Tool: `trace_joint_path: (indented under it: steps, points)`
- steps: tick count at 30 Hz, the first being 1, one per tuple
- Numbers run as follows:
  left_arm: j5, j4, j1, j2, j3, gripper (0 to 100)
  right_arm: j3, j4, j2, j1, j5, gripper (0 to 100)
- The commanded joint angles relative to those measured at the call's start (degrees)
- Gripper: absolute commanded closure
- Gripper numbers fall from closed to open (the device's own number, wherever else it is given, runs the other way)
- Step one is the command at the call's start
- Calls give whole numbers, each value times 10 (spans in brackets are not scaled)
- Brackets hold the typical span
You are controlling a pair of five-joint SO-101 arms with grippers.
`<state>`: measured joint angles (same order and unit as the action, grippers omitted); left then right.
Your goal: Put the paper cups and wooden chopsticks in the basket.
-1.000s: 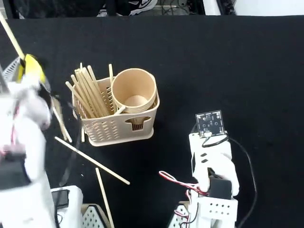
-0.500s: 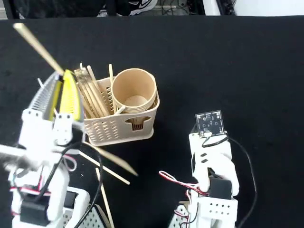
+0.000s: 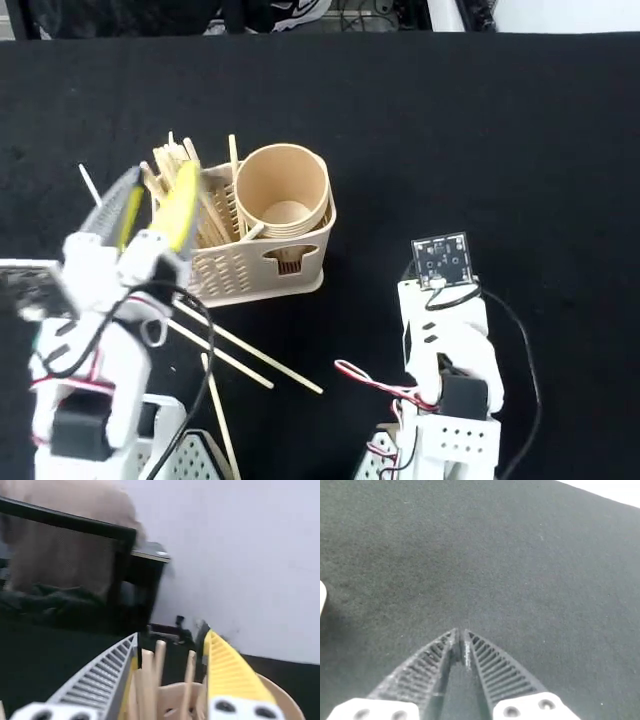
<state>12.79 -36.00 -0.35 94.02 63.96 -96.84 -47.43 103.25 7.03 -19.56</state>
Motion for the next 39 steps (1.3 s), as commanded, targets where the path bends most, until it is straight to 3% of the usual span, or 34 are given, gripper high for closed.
trace_joint_path:
  steps: [1,4,7,11,16,23,29,34,39]
  points:
    - [11,-113,-99,-3,-116,781,2,8,19,-5,-6,984]
    - [11,-200,-213,-40,-168,781,2,8,19,-6,-6,984]
    - [8,-221,-319,-143,-195,780,2,8,19,-6,-6,984]
    - [5,-216,-371,-353,-240,780,2,8,19,-6,-6,984]
    - [5,-221,-372,-633,-336,780,2,7,19,-5,-6,984]
    - [6,-221,-311,-942,-478,780,2,7,19,-4,-6,984]
    - [7,-222,-303,-1119,-596,780,2,7,19,-4,-6,984]
    - [5,-272,-307,-1239,-699,785,2,7,19,-4,-6,984]
    - [5,-361,-306,-1328,-834,920,2,7,19,-4,-6,984]
